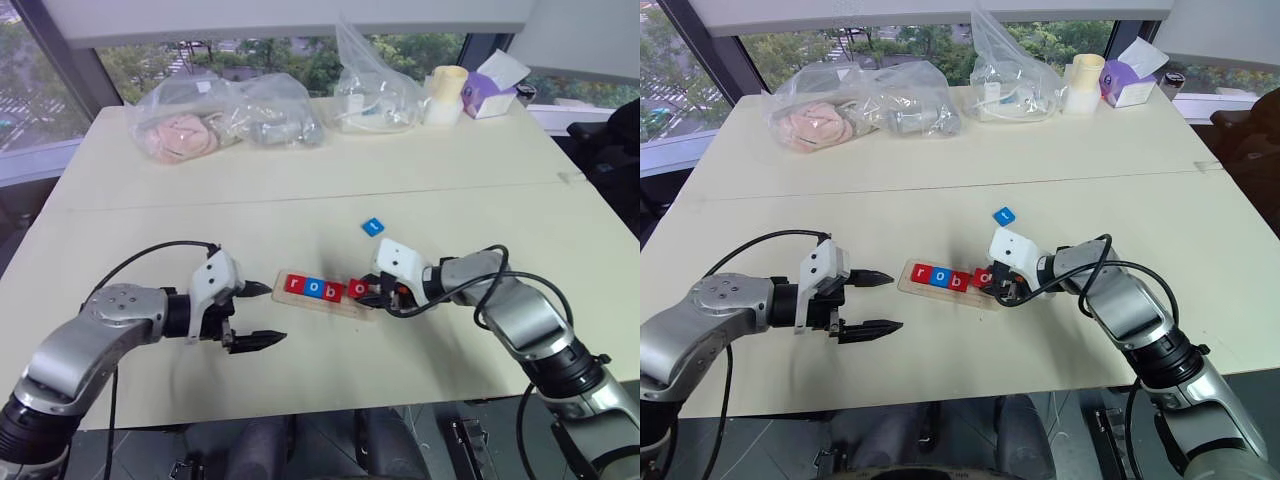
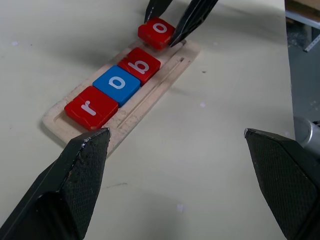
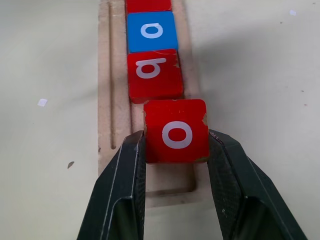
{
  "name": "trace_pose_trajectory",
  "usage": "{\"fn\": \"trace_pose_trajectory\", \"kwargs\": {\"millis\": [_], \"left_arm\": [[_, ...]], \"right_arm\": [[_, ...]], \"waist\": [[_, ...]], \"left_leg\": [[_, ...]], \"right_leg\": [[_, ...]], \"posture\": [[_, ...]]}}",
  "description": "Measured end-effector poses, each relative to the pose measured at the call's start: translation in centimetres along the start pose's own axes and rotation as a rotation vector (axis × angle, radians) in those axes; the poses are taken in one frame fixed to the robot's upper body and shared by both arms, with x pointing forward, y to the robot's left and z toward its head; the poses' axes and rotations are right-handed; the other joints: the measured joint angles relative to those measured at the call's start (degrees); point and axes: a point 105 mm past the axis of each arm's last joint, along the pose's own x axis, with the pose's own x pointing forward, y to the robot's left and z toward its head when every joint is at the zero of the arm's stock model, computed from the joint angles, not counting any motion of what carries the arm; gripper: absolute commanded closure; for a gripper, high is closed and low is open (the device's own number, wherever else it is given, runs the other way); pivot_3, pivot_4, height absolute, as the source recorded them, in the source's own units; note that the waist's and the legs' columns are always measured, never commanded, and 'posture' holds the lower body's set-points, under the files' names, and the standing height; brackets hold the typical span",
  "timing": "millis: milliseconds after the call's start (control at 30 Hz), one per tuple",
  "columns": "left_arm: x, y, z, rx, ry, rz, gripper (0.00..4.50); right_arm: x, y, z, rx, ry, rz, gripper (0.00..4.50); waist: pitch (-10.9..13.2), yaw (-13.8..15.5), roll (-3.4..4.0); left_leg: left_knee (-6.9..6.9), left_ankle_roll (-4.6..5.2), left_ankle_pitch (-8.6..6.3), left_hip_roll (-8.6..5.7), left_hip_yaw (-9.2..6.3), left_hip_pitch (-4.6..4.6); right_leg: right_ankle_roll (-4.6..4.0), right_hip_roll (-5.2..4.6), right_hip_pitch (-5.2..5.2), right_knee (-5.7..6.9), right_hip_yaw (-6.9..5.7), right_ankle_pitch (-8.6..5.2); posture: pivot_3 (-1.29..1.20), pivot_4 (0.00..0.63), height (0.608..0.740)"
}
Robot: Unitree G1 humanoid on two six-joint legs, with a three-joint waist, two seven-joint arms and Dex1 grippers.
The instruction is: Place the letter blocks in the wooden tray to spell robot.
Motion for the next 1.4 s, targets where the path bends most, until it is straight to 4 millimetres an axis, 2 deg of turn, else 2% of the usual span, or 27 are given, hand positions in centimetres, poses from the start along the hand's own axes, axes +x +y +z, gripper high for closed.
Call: {"fn": "trace_pose_trajectory", "kwargs": {"millis": [200, 233, 367, 400, 600, 733, 933, 1067, 1400], "left_arm": [[0.1, 0.0, 0.0, -0.002, -0.004, 0.0, 0.0], [0.1, 0.0, 0.0, -0.002, -0.004, 0.001, 0.0], [0.1, 0.0, 0.0, -0.001, -0.005, 0.003, 0.0], [0.1, 0.0, 0.0, 0.0, -0.005, 0.004, 0.0], [0.0, 0.3, -0.2, -0.001, 0.003, 0.017, 0.0], [0.0, 0.4, -0.3, 0.0, -0.001, 0.019, 0.0], [0.2, 0.6, -0.3, 0.006, -0.006, 0.025, 0.0], [0.3, 0.5, -0.4, 0.006, -0.002, 0.022, 0.0], [0.6, 0.4, -0.7, 0.008, 0.014, 0.011, 0.0]], "right_arm": [[0.2, 0.2, -0.1, -0.002, 0.005, 0.008, 3.37], [0.2, 0.2, -0.1, -0.002, 0.005, 0.007, 2.29], [0.5, 0.3, -0.1, -0.005, 0.006, 0.004, 0.22], [0.6, 0.3, 0.0, -0.006, 0.004, -0.003, 0.06], [0.5, 0.0, 0.1, -0.006, -0.007, -0.023, 0.06], [-0.5, -0.4, 0.6, 0.006, -0.032, -0.05, 0.06], [-0.3, 1.7, -0.3, 0.058, -0.031, -0.004, 0.06], [-0.2, 2.7, 0.2, 0.071, -0.048, 0.014, 0.06], [0.8, 3.3, 1.2, 0.105, -0.087, 0.001, 0.06]], "waist": [[0.0, 0.0, 0.0], [0.0, 0.0, 0.0], [0.0, -0.02, 0.0], [0.0, -0.02, 0.0], [0.0, -0.01, 0.0], [0.0, 0.05, 0.0], [0.0, 0.03, -0.01], [0.0, -0.06, -0.01], [-0.01, 0.0, -0.01]], "left_leg": [[0.0, 0.0, 0.0, 0.0, 0.0, 0.0], [0.0, 0.0, 0.0, 0.0, 0.0, 0.0], [0.0, 0.0, 0.0, 0.0, 0.0, 0.0], [0.0, 0.0, 0.0, 0.0, 0.0, 0.0], [0.0, 0.0, 0.0, 0.0, 0.0, 0.0], [0.0, 0.0, 0.0, 0.0, -0.01, 0.0], [0.01, 0.0, 0.0, 0.0, -0.01, 0.0], [0.01, 0.0, 0.0, 0.01, -0.01, 0.01], [0.01, 0.0, 0.0, 0.01, -0.01, 0.0]], "right_leg": [[0.0, 0.0, 0.0, 0.0, 0.0, 0.0], [0.0, 0.0, 0.0, 0.0, 0.0, 0.0], [0.0, 0.01, 0.0, 0.01, 0.0, 0.0], [0.0, 0.01, 0.0, 0.01, 0.0, 0.0], [0.0, 0.01, 0.0, 0.01, 0.0, 0.0], [0.0, 0.01, 0.0, 0.0, 0.0, 0.0], [0.0, 0.0, 0.0, 0.01, -0.01, 0.0], [0.0, 0.01, 0.0, 0.02, -0.01, 0.0], [0.0, 0.01, 0.0, 0.02, -0.01, 0.0]], "posture": [[0.0, 0.15, 0.74], [0.0, 0.15, 0.74], [0.0, 0.15, 0.74], [0.0, 0.15, 0.74], [0.0, 0.15, 0.74], [0.0, 0.15, 0.74], [0.0, 0.15, 0.74], [0.0, 0.15, 0.74], [0.0, 0.15, 0.74]]}}
